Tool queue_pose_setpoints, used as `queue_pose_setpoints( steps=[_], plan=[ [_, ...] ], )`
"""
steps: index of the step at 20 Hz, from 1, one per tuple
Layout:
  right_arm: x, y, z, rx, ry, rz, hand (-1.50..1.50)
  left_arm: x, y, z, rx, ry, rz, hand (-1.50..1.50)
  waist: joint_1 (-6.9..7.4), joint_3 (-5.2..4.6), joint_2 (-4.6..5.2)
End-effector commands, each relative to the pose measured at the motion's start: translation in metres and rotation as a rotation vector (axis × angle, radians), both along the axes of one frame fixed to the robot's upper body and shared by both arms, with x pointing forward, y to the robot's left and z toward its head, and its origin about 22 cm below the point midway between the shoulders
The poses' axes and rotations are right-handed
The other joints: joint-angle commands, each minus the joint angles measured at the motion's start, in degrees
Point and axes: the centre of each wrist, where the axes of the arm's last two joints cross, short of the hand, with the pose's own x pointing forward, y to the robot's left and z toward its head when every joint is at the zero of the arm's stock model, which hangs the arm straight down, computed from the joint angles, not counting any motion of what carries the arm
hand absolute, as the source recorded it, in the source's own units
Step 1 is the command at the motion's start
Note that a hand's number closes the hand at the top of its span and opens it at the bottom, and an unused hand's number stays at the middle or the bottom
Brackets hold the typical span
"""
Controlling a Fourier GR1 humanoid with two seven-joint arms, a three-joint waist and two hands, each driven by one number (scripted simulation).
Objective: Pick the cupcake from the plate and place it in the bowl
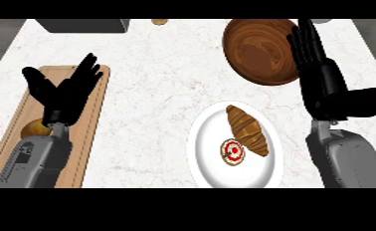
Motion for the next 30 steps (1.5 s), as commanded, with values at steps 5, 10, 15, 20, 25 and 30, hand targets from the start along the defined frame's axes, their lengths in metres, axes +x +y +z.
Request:
queue_pose_setpoints(
  steps=[5,10,15,20,25,30],
  plan=[
    [0.002,0.057,-0.020,0.123,0.098,0.721,1.50,0.014,0.004,0.052,0.248,-0.268,-0.010,0.00,7.15,1.38,-0.31],
    [0.018,-0.023,-0.076,0.162,0.088,0.676,-1.50,0.010,-0.008,0.051,0.333,-0.313,0.034,0.00,4.21,1.02,0.18],
    [0.033,-0.061,-0.050,0.068,-0.072,1.011,-1.50,0.002,-0.015,0.044,0.356,-0.305,0.035,0.00,3.22,0.81,-0.72],
    [0.063,-0.088,0.010,-0.227,-0.094,1.085,-1.50,0.000,-0.023,0.055,0.344,-0.296,0.051,0.00,3.57,0.69,-0.91],
    [0.061,-0.057,0.039,-0.537,-0.130,1.141,-1.50,-0.018,-0.018,0.033,0.369,-0.308,0.054,0.00,2.93,0.54,-1.25],
    [0.063,-0.016,0.044,-0.766,-0.132,1.232,-1.50,-0.015,-0.030,0.041,0.358,-0.299,0.059,0.00,2.52,0.52,-1.18]
  ],
)
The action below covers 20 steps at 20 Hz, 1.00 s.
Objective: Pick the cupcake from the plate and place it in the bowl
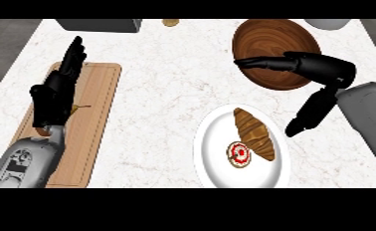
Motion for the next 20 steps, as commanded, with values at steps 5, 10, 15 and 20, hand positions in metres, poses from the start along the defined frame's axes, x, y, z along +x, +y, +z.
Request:
queue_pose_setpoints(
  steps=[5,10,15,20],
  plan=[
    [0.001,0.042,0.000,-0.201,-0.015,0.287,-1.50,-0.007,0.006,0.015,0.010,-0.014,0.012,0.00,-0.70,-0.08,-0.33],
    [-0.016,0.066,-0.023,-0.275,-0.045,0.386,-1.50,0.000,0.008,0.010,0.015,-0.003,0.038,0.00,-1.72,-0.11,-0.28],
    [-0.030,0.097,-0.035,-0.425,-0.116,0.403,-1.50,-0.004,0.009,0.012,0.018,-0.002,0.052,0.00,-2.16,-0.14,-0.45],
    [-0.038,0.093,-0.063,-0.521,-0.142,0.382,-1.50,-0.011,0.006,-0.015,0.007,0.013,0.037,0.00,-2.43,-0.15,-0.40]
  ],
)
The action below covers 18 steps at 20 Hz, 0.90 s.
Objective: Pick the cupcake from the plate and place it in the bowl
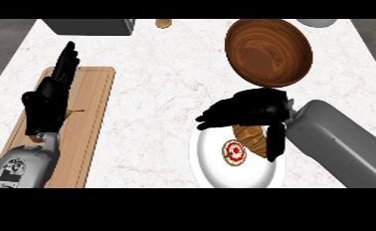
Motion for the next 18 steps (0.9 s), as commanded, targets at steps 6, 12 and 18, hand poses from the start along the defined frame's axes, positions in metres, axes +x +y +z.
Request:
queue_pose_setpoints(
  steps=[6,12,18],
  plan=[
    [-0.006,0.015,-0.023,-0.068,0.044,0.055,-1.50,-0.011,0.011,-0.008,0.009,-0.004,0.008,0.00,-0.23,-0.02,-0.10],
    [-0.014,0.017,-0.074,-0.091,0.049,0.068,-1.50,0.007,0.018,0.008,0.013,0.002,0.014,0.00,-0.34,0.00,0.00],
    [-0.009,0.024,-0.085,-0.067,0.053,0.076,-1.50,0.019,0.003,0.011,-0.007,-0.008,0.012,0.00,-0.50,0.00,0.03]
  ],
)
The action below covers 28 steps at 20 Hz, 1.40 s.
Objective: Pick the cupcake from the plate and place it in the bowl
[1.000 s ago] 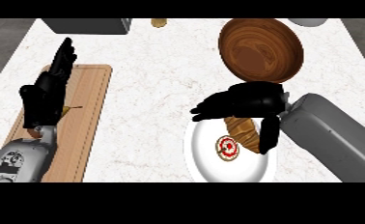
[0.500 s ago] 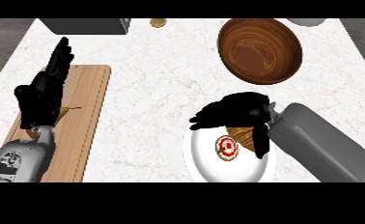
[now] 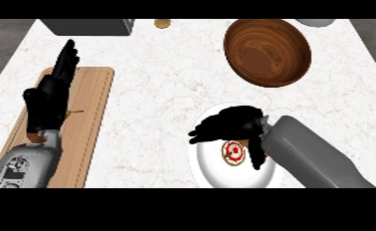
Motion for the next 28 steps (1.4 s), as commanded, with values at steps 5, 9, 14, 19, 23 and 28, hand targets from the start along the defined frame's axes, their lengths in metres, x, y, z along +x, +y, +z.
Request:
queue_pose_setpoints(
  steps=[5,9,14,19,23,28],
  plan=[
    [-0.009,0.005,-0.027,0.036,-0.050,0.130,1.50,-0.005,-0.006,-0.002,0.015,-0.002,-0.006,0.00,0.08,0.02,0.00],
    [-0.009,0.014,-0.023,0.075,-0.037,0.136,1.50,-0.008,-0.009,0.004,-0.011,0.006,-0.011,0.00,-0.08,0.01,-0.11],
    [0.007,-0.006,-0.030,0.120,-0.005,0.125,1.50,-0.001,0.004,0.016,0.007,-0.008,0.013,0.00,0.01,0.01,-0.02],
    [-0.011,0.058,-0.020,0.118,-0.040,-0.169,1.50,-0.008,0.007,-0.003,0.001,0.016,0.005,0.00,-0.56,-0.08,-0.40],
    [-0.018,0.075,-0.036,0.076,-0.086,-0.563,1.50,-0.008,0.012,-0.005,0.011,0.018,0.029,0.00,-1.88,-0.27,-1.11],
    [-0.025,0.085,-0.002,0.195,-0.150,-0.879,1.50,-0.006,-0.001,-0.003,0.001,0.014,-0.009,0.00,0.37,0.01,-1.15]
  ],
)
